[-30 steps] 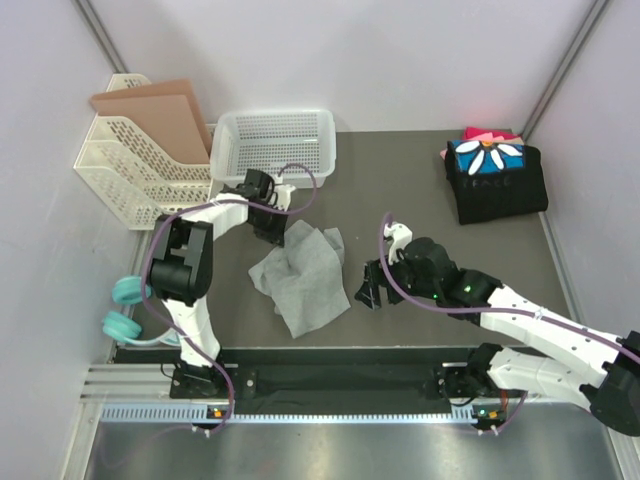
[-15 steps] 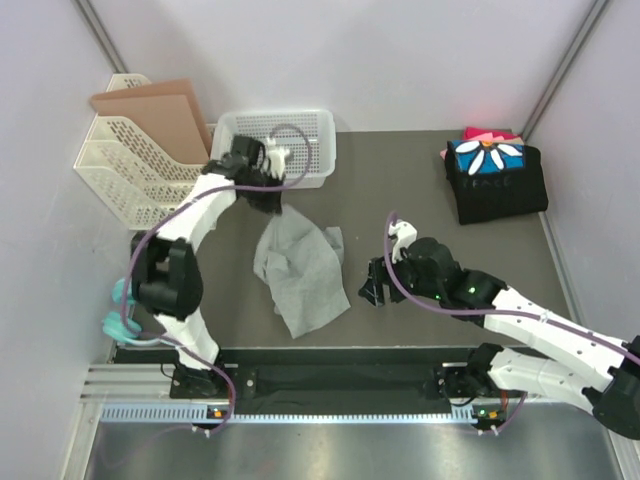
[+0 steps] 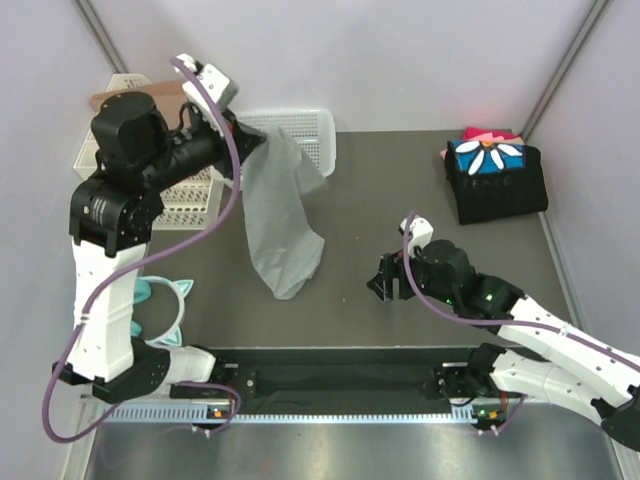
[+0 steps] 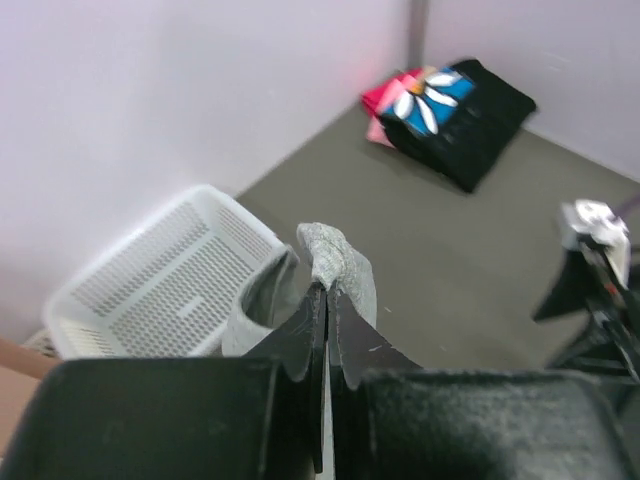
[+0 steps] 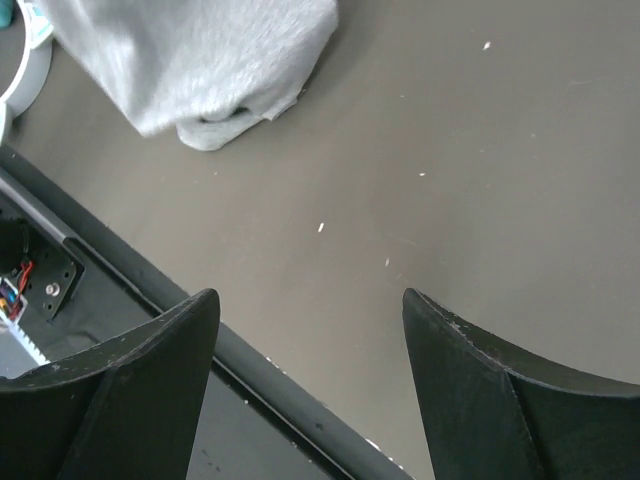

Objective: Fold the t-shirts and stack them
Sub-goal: Flatten out the tshirt

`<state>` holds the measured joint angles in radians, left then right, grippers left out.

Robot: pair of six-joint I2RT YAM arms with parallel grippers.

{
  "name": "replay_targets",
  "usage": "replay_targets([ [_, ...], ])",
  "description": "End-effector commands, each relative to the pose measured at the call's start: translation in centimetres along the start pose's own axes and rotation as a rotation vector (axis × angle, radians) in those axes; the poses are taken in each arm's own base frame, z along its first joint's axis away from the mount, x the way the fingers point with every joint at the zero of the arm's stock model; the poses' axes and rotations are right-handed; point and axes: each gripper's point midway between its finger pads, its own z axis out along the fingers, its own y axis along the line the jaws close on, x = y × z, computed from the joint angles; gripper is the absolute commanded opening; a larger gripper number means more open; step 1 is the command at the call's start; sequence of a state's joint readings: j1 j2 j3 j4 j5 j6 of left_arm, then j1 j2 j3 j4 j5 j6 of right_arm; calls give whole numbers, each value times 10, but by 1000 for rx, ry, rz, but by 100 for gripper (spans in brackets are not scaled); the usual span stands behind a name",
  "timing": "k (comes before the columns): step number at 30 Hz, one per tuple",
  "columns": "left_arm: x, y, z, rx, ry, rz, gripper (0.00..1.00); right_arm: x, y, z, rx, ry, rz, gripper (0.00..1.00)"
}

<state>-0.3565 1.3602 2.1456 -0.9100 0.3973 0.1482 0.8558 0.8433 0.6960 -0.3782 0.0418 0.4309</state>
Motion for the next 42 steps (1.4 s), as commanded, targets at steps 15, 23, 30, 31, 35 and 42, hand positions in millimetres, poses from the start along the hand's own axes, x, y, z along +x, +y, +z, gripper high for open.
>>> replay_targets([
  [15,-113,-43,-28,198,-319,-12,0,-29,-19,-18,143,-123,42,72],
  [23,-151,-98,-42,579,-421,-181,0,-70,-47,-69,280,-385,153,72],
  [30,-141,-159,-9,777,-380,-199,0,-85,-48,-89,271,-479,182,73],
  [31,-135,-168,9,762,-365,-187,0,-84,-47,-84,275,-464,189,73],
  [35,-123,-194,33,685,-365,-40,0,-81,-42,-73,263,-429,210,72],
  [42,-157,-182,44,447,-521,107,0,-85,-39,-72,245,-438,200,73],
])
